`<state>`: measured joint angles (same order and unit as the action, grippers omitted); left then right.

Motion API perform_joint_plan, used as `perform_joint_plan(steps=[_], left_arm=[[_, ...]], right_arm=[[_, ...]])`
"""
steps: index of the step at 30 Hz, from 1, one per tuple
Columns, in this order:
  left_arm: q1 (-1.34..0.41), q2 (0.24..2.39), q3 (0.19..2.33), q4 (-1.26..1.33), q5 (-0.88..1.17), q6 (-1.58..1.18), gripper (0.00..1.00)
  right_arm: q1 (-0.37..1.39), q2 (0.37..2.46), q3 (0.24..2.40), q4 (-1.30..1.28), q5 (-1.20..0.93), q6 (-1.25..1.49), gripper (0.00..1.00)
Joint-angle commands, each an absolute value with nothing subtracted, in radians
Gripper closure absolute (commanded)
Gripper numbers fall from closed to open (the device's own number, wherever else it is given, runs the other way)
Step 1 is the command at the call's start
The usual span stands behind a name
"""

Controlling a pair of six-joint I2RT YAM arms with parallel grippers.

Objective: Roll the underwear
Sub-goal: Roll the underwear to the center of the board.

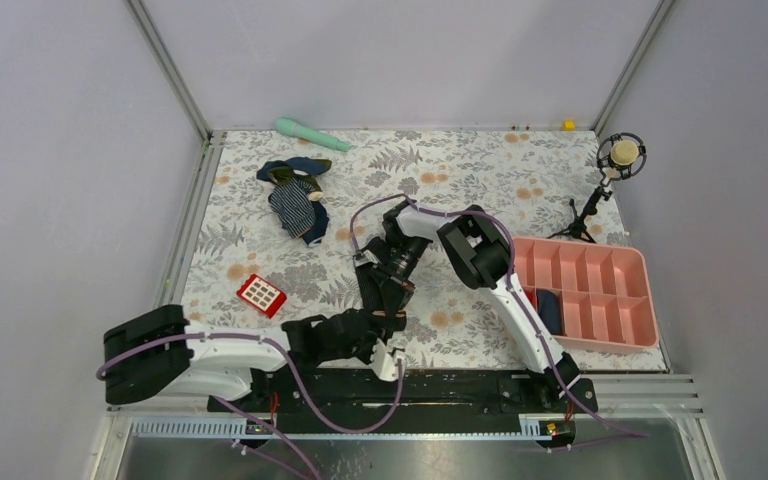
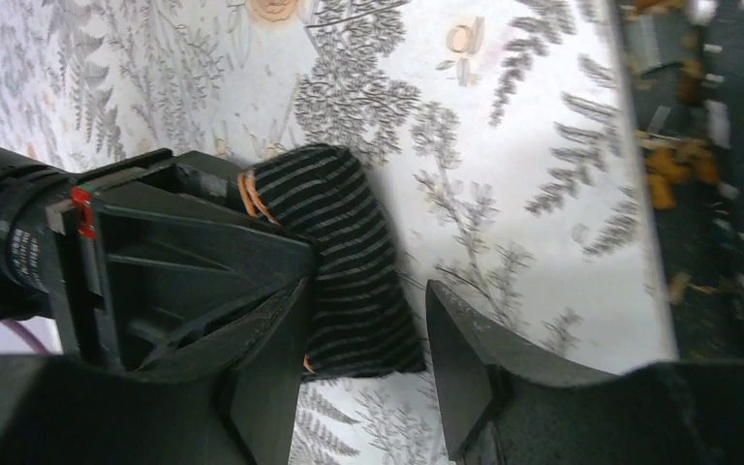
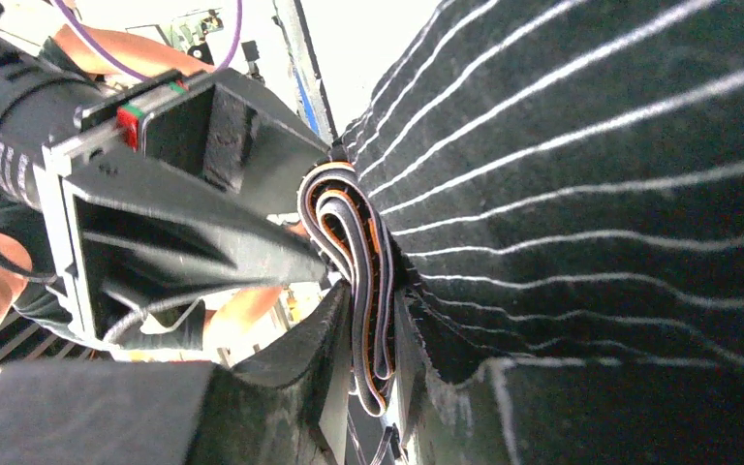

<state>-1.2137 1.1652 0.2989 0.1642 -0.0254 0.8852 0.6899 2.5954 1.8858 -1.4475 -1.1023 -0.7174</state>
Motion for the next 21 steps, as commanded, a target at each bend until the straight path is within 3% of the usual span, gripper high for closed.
perform_joint_plan(steps=[1, 3, 7, 11, 14, 15, 16, 17, 19, 20, 21], left_arm=[[-1.216, 1.314, 0.350, 0.152, -0.156, 0.915, 0.51], [-1.216, 1.382, 0.383, 0.128, -0.181, 0.923, 0.55], [-1.216, 1.495, 0.452, 0.039, -0.229, 0.906, 0.79], [-1.211, 1.514, 0.448, -0.029, -0.207, 0.872, 0.95], [-1.210, 1.494, 0.452, -0.098, -0.157, 0.835, 1.00], [-1.210, 1.490, 0.462, -0.121, -0.144, 0.823, 1.00], [-1.210, 1.490, 0.478, -0.151, -0.132, 0.805, 1.00], [-1.211, 1.497, 0.499, -0.183, -0.113, 0.788, 1.00], [-1.203, 1.513, 0.540, -0.249, -0.076, 0.758, 1.00], [-1.197, 1.518, 0.559, -0.278, -0.052, 0.748, 1.00], [-1.191, 1.522, 0.571, -0.302, -0.032, 0.744, 1.00]], right_arm=[[0.676, 2.664, 1.838, -1.442, -1.136, -0.719, 1.00], [0.673, 2.663, 1.835, -1.443, -1.140, -0.721, 1.00], [0.669, 2.662, 1.832, -1.443, -1.144, -0.721, 1.00], [0.664, 2.660, 1.827, -1.442, -1.146, -0.720, 0.99], [0.661, 2.650, 1.822, -1.436, -1.142, -0.722, 0.85], [0.661, 2.641, 1.816, -1.429, -1.136, -0.717, 0.80], [0.660, 2.623, 1.809, -1.410, -1.129, -0.701, 0.68], [0.660, 2.589, 1.801, -1.397, -1.121, -0.687, 0.53], [0.655, 2.514, 1.789, -1.367, -1.103, -0.647, 0.32], [0.649, 2.474, 1.793, -1.350, -1.095, -0.620, 0.07], [0.640, 2.431, 1.802, -1.331, -1.086, -0.589, 0.01]])
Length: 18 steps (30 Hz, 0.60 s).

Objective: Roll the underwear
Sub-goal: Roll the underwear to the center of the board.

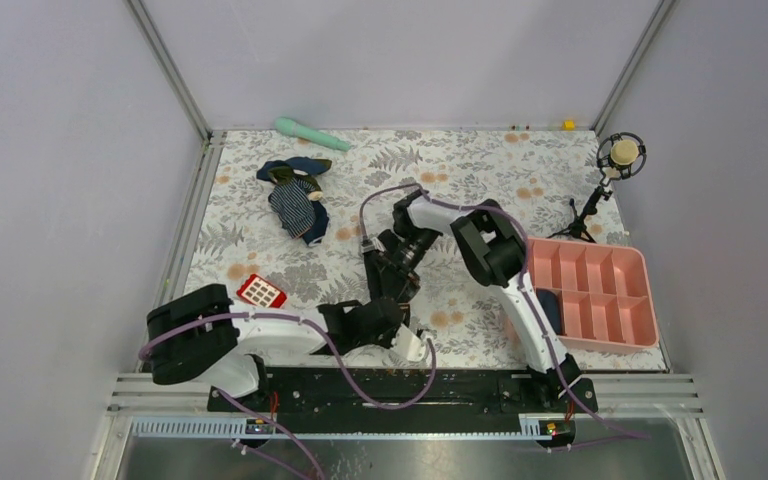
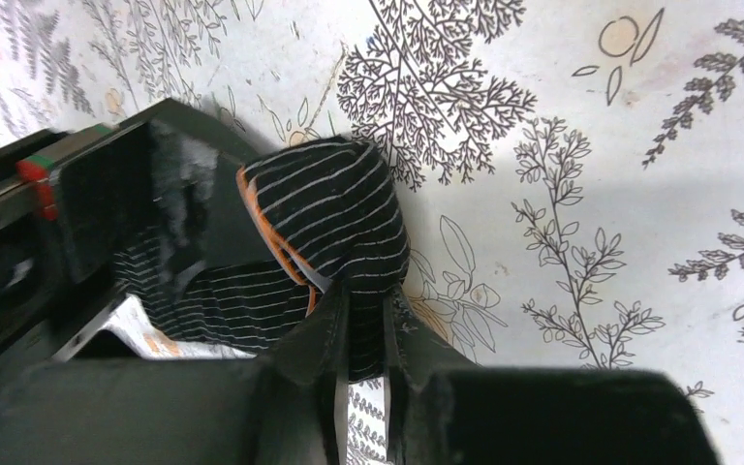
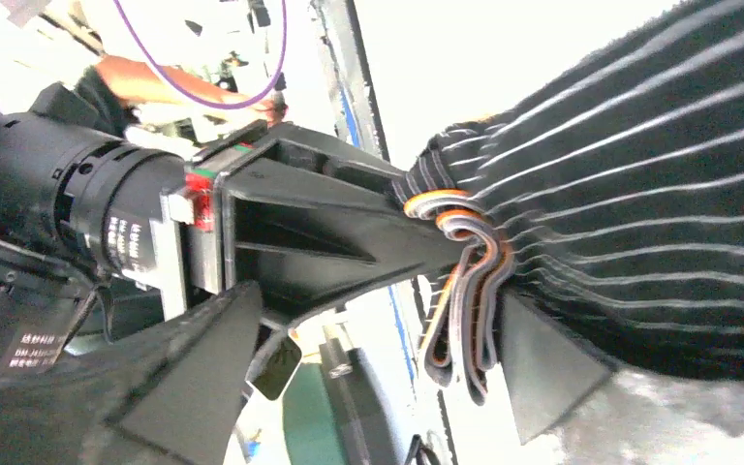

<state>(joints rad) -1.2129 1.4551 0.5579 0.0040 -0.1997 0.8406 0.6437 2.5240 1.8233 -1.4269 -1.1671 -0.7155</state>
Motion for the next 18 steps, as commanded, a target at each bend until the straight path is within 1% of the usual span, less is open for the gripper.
perform_joint_plan(steps=[1, 5, 6, 8, 9, 10, 11, 13, 15, 16, 17, 18], left_arm=[[-1.187, 1.524, 0.579, -0.318, -0.016, 0.744, 1.00], [-1.182, 1.521, 0.604, -0.376, 0.044, 0.758, 1.00], [-1.173, 1.523, 0.621, -0.398, 0.065, 0.752, 1.00], [-1.138, 1.543, 0.673, -0.463, 0.118, 0.725, 1.00], [-1.112, 1.560, 0.706, -0.491, 0.151, 0.706, 1.00], [-1.089, 1.579, 0.743, -0.518, 0.182, 0.686, 1.00], [-1.067, 1.596, 0.778, -0.543, 0.202, 0.670, 1.00], [-1.032, 1.628, 0.845, -0.597, 0.243, 0.654, 1.00], [-1.011, 1.651, 0.901, -0.636, 0.288, 0.647, 1.00], [-1.004, 1.659, 0.921, -0.650, 0.309, 0.641, 1.00], [-1.000, 1.667, 0.941, -0.664, 0.330, 0.633, 1.00], [-0.999, 1.683, 0.957, -0.680, 0.344, 0.626, 1.00]], right_arm=[[0.628, 2.390, 1.815, -1.288, -1.074, -0.540, 0.01], [0.553, 2.272, 1.909, -1.151, -1.026, -0.356, 0.01], [0.534, 2.256, 1.973, -1.140, -1.010, -0.329, 0.01], [0.492, 2.208, 2.047, -1.105, -0.982, -0.279, 0.00], [0.474, 2.165, 2.041, -1.052, -0.947, -0.249, 0.01], [0.456, 2.091, 1.984, -0.961, -0.898, -0.206, 0.01], [0.431, 2.002, 1.881, -0.816, -0.816, -0.152, 0.00], [0.395, 1.744, 1.555, -0.459, -0.632, -0.049, 0.01], [0.388, 1.475, 1.205, -0.088, -0.437, -0.024, 0.00], [0.388, 1.371, 1.061, 0.088, -0.390, -0.032, 0.01], [0.388, 1.276, 0.943, 0.189, -0.339, -0.043, 0.01], [0.388, 1.203, 0.880, 0.219, -0.289, -0.042, 0.01]])
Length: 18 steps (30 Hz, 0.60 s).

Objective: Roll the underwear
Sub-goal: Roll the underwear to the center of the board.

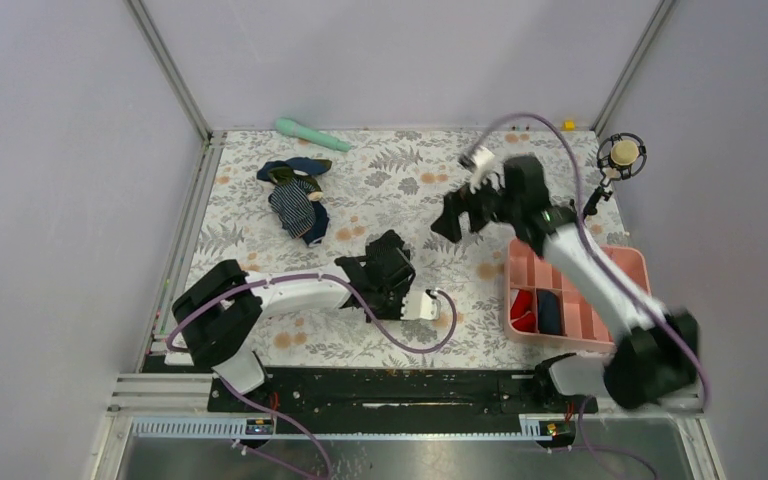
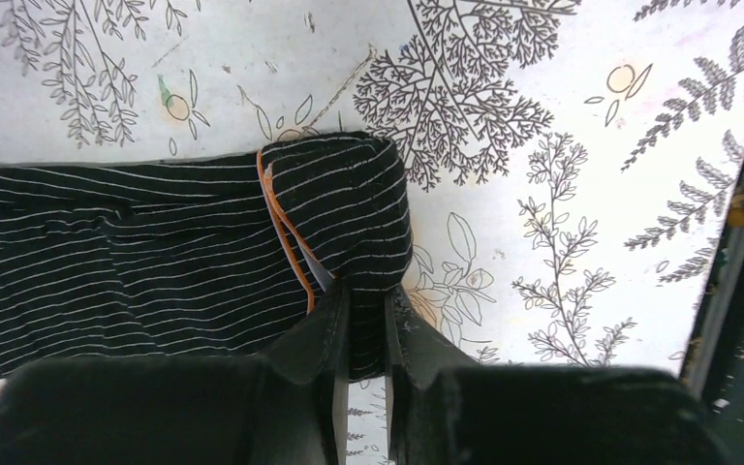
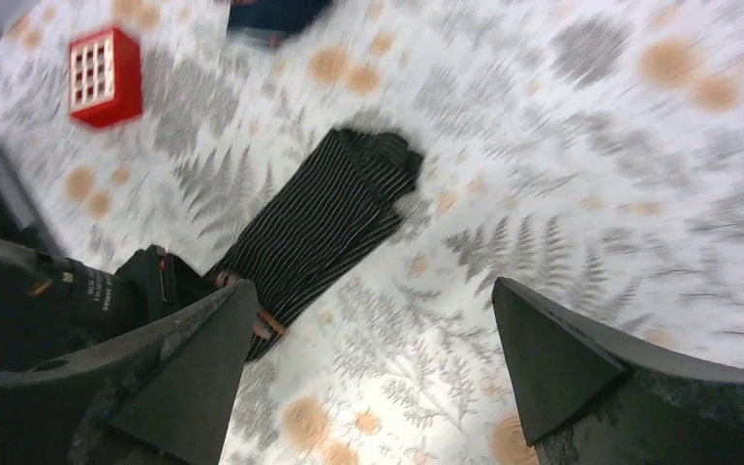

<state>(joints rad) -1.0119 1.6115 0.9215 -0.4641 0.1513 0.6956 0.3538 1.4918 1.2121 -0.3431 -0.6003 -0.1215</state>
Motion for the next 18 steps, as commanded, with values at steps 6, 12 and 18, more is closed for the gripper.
perform_joint_plan(steps=[6, 12, 18], left_arm=[[-0.958, 1.752, 1.030, -0.741, 0.463, 0.579, 1.00], [-0.880, 1.830, 1.113, -0.828, 0.620, 0.581, 1.00], [-0.785, 1.925, 1.210, -0.940, 0.753, 0.625, 1.00]], right_arm=[[0.388, 0.918, 0.773, -0.087, -0.262, -0.169, 0.05], [0.390, 0.612, 0.552, -0.234, -0.517, -0.418, 0.24], [0.433, 0.616, 0.430, -0.277, -0.646, -0.674, 0.39]])
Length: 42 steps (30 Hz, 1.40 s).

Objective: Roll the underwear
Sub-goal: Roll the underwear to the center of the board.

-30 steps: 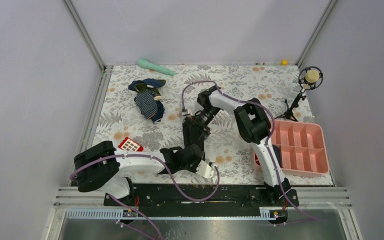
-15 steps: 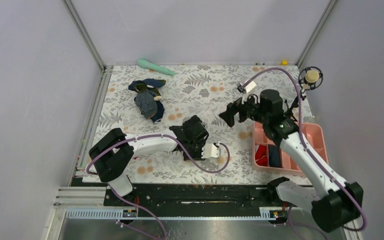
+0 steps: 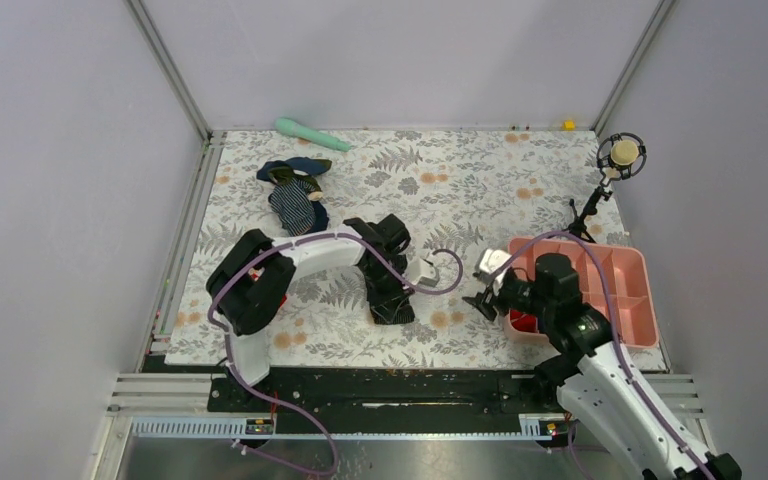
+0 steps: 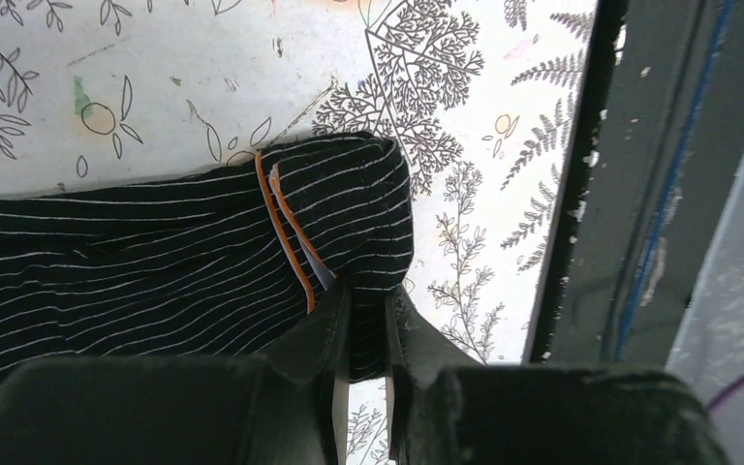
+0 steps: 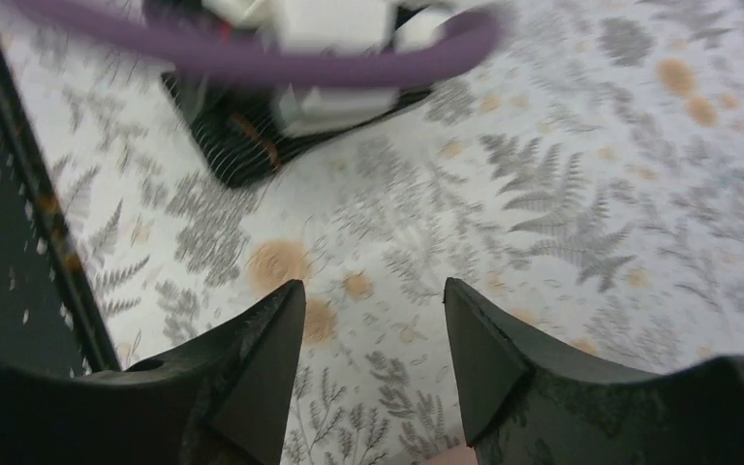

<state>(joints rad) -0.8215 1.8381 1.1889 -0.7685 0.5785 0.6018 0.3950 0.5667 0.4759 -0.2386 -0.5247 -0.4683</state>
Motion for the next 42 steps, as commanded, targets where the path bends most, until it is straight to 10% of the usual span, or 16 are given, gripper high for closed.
perform_joint_plan(steps=[1, 30, 39, 42], left_arm=[[-0.770, 1.939, 1.223, -0.954, 0.769, 0.630, 1.00], [-0.599, 2.153, 1.437, -1.156, 0.992, 0.683, 1.00], [-0.574, 2.161, 1.454, -1.123, 1.037, 0.608, 1.00], [-0.503, 2.035, 1.276, -0.717, 0.998, 0.184, 0.78]], right_arm=[[0.460, 0.652, 0.426, -0.259, -0.641, -0.687, 0.40], [0.915, 1.470, 0.548, 0.433, -0.482, -0.668, 0.34], [0.925, 1.542, 0.609, 0.336, -0.478, -0.677, 0.78], [0.925, 1.537, 0.652, 0.204, -0.493, -0.649, 0.93]])
